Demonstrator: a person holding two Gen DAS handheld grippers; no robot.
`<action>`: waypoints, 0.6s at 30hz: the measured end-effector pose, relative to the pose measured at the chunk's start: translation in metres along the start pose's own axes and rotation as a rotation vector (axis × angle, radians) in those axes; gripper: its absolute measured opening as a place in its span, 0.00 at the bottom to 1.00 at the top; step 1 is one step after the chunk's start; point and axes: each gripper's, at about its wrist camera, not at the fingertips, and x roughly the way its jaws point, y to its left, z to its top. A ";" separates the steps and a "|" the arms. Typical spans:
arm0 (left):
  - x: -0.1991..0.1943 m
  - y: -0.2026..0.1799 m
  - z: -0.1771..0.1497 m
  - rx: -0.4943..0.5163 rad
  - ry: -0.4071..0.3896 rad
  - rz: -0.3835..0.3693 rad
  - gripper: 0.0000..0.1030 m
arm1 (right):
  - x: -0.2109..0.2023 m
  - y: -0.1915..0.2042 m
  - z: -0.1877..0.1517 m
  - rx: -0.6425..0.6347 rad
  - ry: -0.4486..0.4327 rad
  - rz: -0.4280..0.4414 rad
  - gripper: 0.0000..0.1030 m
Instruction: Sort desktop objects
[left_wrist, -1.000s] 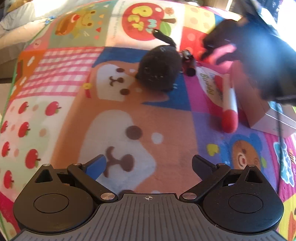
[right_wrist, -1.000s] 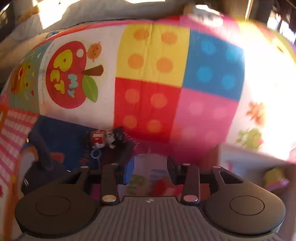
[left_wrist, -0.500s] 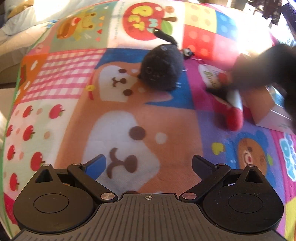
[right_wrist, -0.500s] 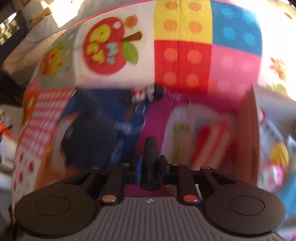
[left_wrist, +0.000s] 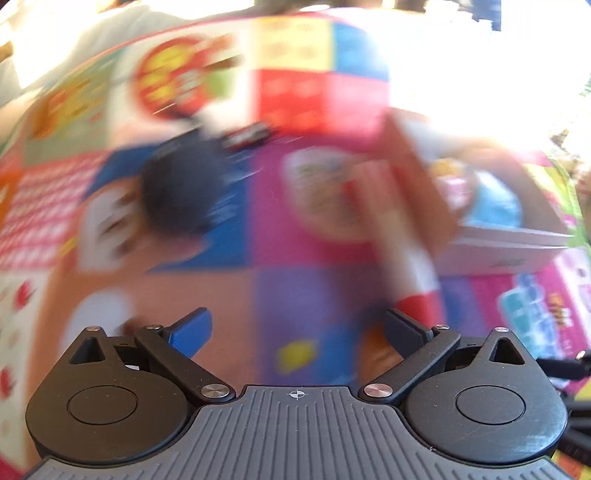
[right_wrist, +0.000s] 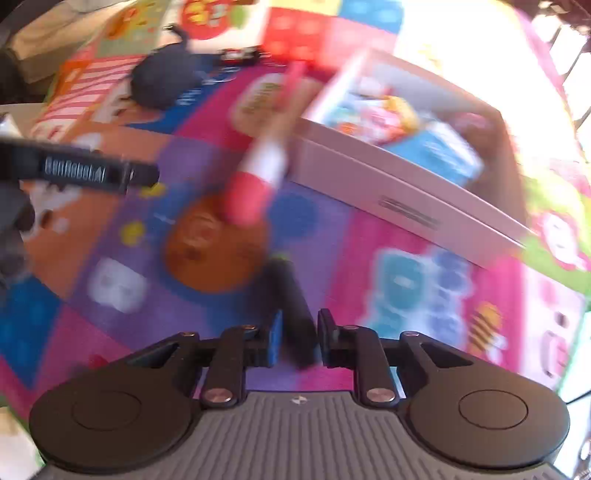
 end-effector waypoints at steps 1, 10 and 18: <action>0.005 -0.013 0.005 0.021 -0.010 -0.017 0.99 | -0.002 -0.007 -0.006 0.020 -0.003 -0.010 0.25; 0.043 -0.069 0.011 0.152 0.028 0.084 0.74 | -0.017 -0.050 -0.042 0.164 -0.047 -0.099 0.55; 0.033 -0.015 0.005 0.110 0.046 0.204 0.81 | -0.005 -0.041 -0.037 0.186 -0.118 -0.164 0.66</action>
